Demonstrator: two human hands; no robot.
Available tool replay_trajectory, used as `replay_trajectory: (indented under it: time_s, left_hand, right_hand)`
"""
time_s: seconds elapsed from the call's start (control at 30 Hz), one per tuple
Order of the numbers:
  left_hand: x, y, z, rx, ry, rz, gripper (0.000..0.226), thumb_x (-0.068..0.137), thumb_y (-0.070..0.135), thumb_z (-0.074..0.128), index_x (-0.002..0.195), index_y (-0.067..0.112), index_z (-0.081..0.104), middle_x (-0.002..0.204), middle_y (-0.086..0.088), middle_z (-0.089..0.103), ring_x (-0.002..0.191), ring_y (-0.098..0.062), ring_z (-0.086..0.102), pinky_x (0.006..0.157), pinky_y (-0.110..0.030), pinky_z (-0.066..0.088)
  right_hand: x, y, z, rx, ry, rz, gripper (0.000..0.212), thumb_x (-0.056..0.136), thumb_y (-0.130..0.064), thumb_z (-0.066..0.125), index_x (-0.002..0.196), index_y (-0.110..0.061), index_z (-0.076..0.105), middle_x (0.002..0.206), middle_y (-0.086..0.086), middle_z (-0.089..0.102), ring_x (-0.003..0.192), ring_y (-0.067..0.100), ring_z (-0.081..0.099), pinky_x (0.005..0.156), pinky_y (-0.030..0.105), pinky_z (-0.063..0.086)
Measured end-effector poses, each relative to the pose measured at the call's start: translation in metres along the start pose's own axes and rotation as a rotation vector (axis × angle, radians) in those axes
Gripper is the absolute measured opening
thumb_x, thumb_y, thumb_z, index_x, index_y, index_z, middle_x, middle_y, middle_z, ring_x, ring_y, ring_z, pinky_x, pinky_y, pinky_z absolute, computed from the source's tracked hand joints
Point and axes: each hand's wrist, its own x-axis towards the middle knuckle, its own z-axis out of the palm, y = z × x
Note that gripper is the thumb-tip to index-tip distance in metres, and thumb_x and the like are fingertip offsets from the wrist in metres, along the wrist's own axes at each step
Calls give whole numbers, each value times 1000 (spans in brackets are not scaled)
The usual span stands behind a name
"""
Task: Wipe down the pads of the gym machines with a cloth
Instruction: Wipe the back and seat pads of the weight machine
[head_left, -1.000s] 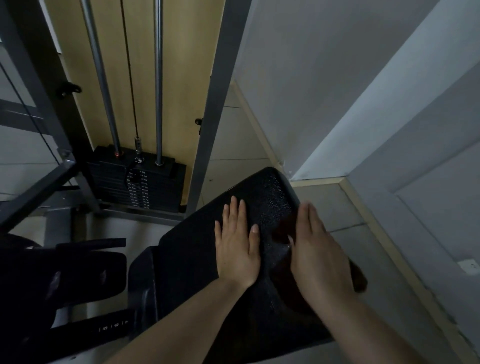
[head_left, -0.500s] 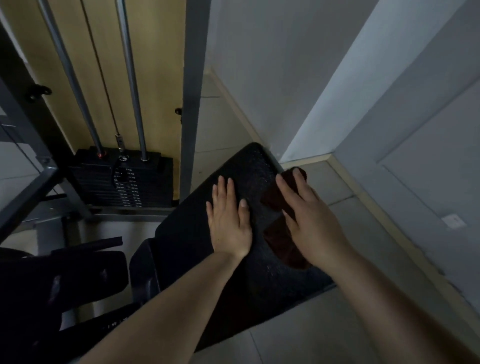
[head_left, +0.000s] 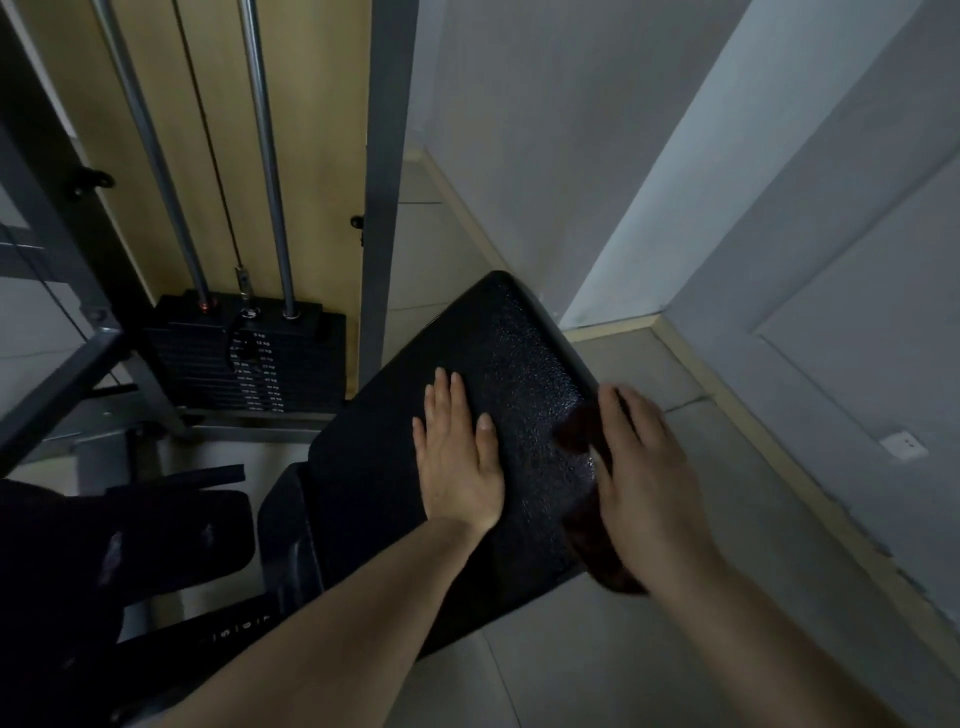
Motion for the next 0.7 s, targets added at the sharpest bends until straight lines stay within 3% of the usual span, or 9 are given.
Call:
replay_trajectory:
  time_s: [0.1,0.17,0.3,0.43,0.6,0.7]
  left_hand:
    - [1,-2,1,-2,12,19,64,95,49,8,153,22,5,157,14,-7,145,-5,-8,120,-34,-4]
    - [0,-3,2,-3,16,19,62,96,46,11,153,22,6,158,11,-5,145,-5,-7,120,-34,-4]
    - [1,-3,1,-27,28,33,61,96,44,13,153,21,8,160,8,0,146,-7,-5,119,-33,-4]
    - [2,-6,1,-24,31,60,57,99,40,16,153,21,9,160,7,1,146,-7,-4,119,-34,-3]
    - [4,-11,-1,-1,-1,114,54,103,35,21,153,19,6,161,4,-1,147,-11,-5,119,-36,-3]
    - [4,-16,-3,31,-26,176,57,103,38,20,153,17,3,161,2,-3,147,-12,-6,120,-37,-3]
  right_hand:
    - [40,-6,-1,101,-52,38,52,98,-20,46,147,-7,32,144,14,42,130,30,43,103,34,36]
    - [52,-4,0,136,-111,54,53,101,-30,40,149,-12,27,149,9,37,134,25,37,104,30,31]
    - [53,1,1,261,-144,92,62,94,-42,53,148,-21,31,147,5,38,133,23,38,108,34,32]
    - [41,-1,1,261,-73,152,45,97,-36,46,142,-28,39,136,2,49,119,26,50,97,42,43]
    - [1,-10,7,90,178,236,34,101,-26,38,133,-22,48,128,2,56,110,26,53,83,33,40]
    - [-19,-13,21,115,433,246,33,98,-18,46,129,-12,54,132,7,54,116,30,52,89,32,39]
